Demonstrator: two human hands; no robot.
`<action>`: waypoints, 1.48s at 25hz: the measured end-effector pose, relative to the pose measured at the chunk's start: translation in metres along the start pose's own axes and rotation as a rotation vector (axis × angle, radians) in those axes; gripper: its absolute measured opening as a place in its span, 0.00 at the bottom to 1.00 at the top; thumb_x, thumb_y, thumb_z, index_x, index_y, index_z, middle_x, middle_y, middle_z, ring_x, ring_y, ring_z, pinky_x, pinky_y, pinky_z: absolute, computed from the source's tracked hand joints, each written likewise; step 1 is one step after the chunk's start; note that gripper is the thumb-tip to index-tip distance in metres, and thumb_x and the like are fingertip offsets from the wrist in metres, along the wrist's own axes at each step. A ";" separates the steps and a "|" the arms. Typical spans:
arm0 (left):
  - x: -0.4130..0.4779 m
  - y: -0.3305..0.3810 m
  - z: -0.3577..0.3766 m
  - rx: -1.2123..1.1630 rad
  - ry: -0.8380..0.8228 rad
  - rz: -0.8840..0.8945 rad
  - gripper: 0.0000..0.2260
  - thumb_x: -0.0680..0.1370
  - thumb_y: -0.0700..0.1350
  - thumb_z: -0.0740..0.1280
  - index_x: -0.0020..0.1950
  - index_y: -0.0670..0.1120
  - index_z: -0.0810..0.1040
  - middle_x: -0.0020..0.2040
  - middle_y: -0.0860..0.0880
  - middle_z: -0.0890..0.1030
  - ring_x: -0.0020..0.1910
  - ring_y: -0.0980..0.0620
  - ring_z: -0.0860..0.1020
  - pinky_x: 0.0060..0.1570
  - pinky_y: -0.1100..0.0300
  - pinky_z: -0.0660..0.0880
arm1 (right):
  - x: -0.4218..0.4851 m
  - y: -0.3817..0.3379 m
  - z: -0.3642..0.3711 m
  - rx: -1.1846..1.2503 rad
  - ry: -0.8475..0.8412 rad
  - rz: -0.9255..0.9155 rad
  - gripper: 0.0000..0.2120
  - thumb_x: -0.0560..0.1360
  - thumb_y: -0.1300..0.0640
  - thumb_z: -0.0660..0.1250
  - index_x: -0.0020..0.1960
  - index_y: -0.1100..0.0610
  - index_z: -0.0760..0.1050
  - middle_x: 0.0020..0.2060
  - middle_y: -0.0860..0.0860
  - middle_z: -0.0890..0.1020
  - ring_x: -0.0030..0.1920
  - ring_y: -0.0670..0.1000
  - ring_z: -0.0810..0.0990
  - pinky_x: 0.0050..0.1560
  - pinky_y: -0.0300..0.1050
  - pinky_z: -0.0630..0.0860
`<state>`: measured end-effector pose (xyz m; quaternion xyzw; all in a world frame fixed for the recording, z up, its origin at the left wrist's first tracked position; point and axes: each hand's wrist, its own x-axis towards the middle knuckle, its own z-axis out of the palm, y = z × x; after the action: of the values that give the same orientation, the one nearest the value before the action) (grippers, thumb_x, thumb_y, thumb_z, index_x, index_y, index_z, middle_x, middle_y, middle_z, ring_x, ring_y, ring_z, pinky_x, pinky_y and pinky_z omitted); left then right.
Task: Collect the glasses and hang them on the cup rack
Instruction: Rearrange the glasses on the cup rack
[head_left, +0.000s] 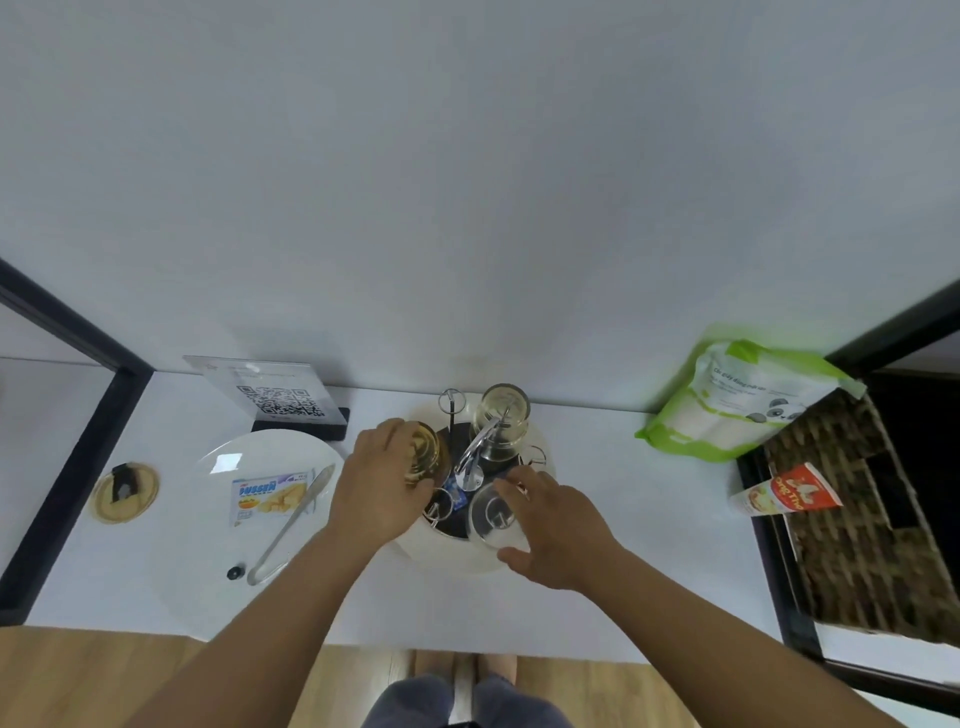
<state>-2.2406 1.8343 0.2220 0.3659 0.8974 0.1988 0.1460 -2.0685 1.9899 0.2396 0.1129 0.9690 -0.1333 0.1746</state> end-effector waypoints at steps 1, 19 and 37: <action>0.004 -0.002 -0.001 0.000 -0.044 -0.027 0.30 0.70 0.48 0.72 0.70 0.45 0.68 0.67 0.45 0.72 0.65 0.43 0.67 0.61 0.50 0.71 | 0.000 0.000 0.000 -0.005 -0.001 -0.002 0.36 0.73 0.40 0.67 0.74 0.53 0.59 0.71 0.52 0.65 0.62 0.56 0.72 0.54 0.51 0.77; 0.003 -0.004 -0.002 0.040 -0.113 -0.104 0.29 0.67 0.55 0.75 0.64 0.49 0.71 0.59 0.50 0.72 0.59 0.48 0.68 0.49 0.57 0.72 | -0.001 0.022 0.006 0.086 0.039 0.110 0.37 0.71 0.42 0.67 0.75 0.49 0.58 0.73 0.49 0.61 0.66 0.54 0.69 0.55 0.48 0.76; -0.012 -0.014 0.010 -0.082 -0.140 -0.142 0.36 0.65 0.55 0.77 0.69 0.50 0.66 0.63 0.49 0.75 0.60 0.48 0.72 0.54 0.52 0.75 | 0.003 0.022 0.016 0.360 0.038 0.309 0.42 0.70 0.39 0.70 0.76 0.50 0.54 0.72 0.47 0.64 0.69 0.51 0.69 0.61 0.49 0.73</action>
<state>-2.2368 1.8193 0.2082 0.3079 0.8999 0.1984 0.2367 -2.0600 2.0059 0.2191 0.2919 0.9038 -0.2737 0.1516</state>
